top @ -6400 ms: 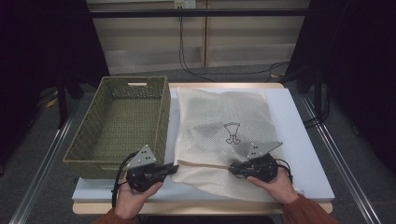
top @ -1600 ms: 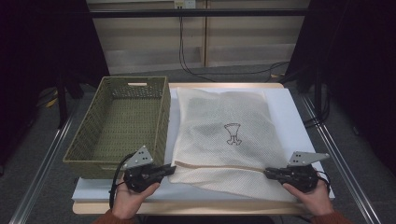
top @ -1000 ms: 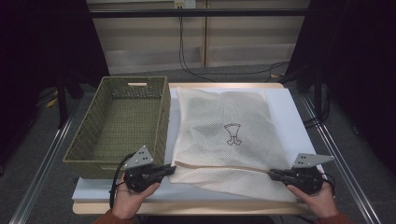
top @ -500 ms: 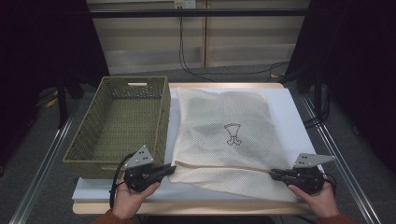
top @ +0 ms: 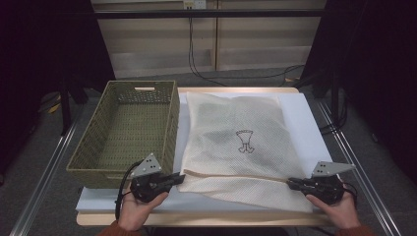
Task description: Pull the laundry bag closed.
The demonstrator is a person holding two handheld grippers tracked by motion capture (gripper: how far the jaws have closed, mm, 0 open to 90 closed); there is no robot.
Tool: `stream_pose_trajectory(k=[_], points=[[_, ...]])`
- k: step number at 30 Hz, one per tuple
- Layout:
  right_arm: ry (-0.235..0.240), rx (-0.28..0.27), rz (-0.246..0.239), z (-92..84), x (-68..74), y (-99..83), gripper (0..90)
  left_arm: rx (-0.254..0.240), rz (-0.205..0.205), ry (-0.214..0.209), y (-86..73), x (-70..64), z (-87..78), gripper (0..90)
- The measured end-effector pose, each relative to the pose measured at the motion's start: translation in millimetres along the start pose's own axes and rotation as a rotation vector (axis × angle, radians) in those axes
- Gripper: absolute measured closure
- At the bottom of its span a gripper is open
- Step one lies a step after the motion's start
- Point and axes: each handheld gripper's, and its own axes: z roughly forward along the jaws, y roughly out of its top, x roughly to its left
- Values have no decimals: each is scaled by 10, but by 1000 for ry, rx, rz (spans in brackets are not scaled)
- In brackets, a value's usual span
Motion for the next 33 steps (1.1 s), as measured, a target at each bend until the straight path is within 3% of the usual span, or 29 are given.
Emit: stream_pose_trajectory(k=[13,33], points=[[-9,4,40,-65,-129,-91,827,0,-7,-2,15,1,2,865],[-16,25,44,-102,-181,-157,827,11,-3,-5,13,5,2,866]])
